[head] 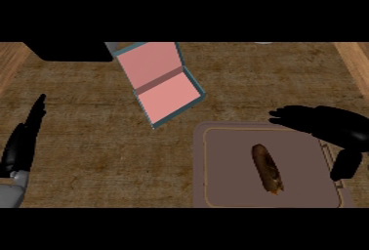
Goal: Pick the sweet potato from the tray and place it in the cardboard box
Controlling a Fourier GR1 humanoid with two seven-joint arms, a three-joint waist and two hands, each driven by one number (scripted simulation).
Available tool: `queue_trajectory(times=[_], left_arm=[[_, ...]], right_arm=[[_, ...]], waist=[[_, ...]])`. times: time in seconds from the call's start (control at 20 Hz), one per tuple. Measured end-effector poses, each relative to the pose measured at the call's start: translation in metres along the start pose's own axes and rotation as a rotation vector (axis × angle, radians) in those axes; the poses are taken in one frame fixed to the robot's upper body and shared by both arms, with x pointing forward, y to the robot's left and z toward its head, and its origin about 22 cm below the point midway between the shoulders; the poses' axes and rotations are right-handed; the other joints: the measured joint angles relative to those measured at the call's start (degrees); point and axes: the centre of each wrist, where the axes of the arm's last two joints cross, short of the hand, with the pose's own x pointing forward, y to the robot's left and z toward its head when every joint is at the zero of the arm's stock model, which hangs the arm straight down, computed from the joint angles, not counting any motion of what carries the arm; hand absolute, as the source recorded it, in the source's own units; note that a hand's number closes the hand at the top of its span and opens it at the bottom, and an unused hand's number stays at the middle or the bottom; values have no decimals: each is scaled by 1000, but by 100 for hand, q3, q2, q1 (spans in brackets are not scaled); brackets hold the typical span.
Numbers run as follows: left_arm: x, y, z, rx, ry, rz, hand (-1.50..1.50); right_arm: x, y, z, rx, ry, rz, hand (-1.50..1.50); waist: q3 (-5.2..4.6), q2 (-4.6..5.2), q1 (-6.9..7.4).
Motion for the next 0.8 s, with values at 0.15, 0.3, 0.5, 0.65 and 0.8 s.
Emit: queue_trajectory(times=[0.15,0.3,0.5,0.65,0.8], left_arm=[[-3,9,-2,8,0,-4,0],[-6,8,-2,9,2,-4,0],[-10,10,-4,6,4,-2,0],[-9,10,-3,3,5,4,0],[-7,14,-5,11,7,-3,0]], right_arm=[[14,-4,-15,109,51,78,-150],[29,-4,-33,212,101,146,-150],[44,2,-58,311,144,172,-150],[46,4,-69,351,174,202,-150],[49,8,-80,365,195,227,-150]], waist=[[0,-7,3],[1,-10,-6],[4,-10,-31],[8,-11,-43],[10,-12,-51]])
